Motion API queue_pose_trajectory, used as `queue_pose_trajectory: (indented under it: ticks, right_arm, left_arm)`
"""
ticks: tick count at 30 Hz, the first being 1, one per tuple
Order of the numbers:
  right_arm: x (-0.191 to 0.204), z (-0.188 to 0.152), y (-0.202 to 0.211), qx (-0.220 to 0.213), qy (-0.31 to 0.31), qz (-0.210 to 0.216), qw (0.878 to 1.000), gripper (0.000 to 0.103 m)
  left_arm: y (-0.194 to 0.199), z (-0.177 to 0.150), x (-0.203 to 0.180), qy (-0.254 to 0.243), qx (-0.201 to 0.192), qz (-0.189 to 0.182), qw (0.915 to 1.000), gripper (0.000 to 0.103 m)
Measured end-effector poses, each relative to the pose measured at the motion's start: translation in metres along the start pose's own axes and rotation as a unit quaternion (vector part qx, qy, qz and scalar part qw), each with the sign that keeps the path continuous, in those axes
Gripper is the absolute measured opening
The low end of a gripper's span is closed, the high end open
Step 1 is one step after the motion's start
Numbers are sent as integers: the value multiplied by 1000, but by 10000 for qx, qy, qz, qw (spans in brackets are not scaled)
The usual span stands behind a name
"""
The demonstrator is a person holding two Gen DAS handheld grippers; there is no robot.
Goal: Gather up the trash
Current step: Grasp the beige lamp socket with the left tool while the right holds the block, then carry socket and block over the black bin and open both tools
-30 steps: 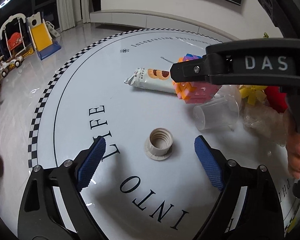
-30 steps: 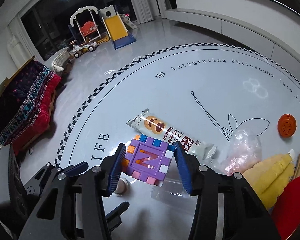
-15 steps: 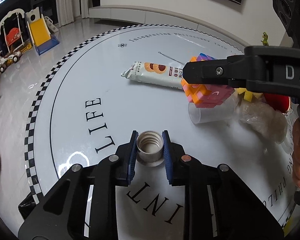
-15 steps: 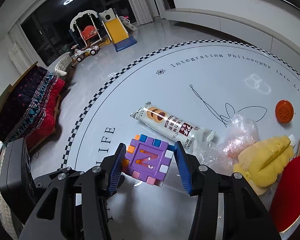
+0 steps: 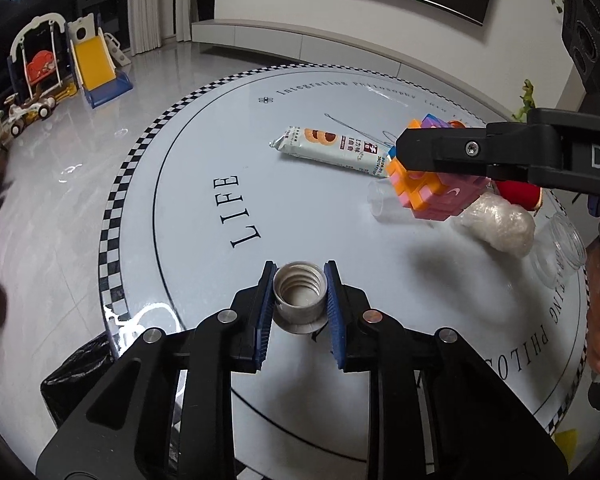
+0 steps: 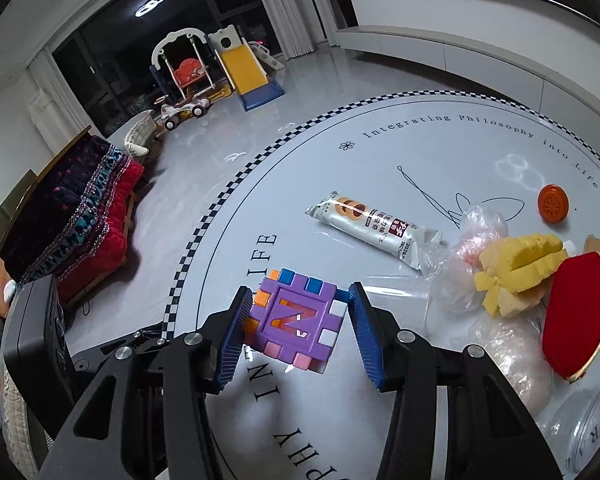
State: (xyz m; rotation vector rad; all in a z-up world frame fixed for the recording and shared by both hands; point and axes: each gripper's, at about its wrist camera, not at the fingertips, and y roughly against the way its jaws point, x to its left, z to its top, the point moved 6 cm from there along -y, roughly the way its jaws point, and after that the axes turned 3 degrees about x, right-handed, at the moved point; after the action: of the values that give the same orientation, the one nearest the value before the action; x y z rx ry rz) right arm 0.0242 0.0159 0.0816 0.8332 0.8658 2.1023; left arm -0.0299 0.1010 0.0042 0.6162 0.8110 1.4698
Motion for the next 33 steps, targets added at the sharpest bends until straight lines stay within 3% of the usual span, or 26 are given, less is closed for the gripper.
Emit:
queue_pose_trajectory:
  ticks: [10, 21, 33]
  right_arm:
    - [57, -31, 10, 37, 297, 199, 9994, 51]
    - [144, -72, 2, 298, 935, 567, 9936, 51]
    - [218, -123, -29, 801, 1528, 902, 9809, 51]
  left_arm:
    - [51, -32, 24, 137, -252, 226, 9993, 24]
    - [92, -89, 81, 550, -302, 732, 9953, 24]
    - [125, -154, 156, 1455, -276, 1381, 9793, 24]
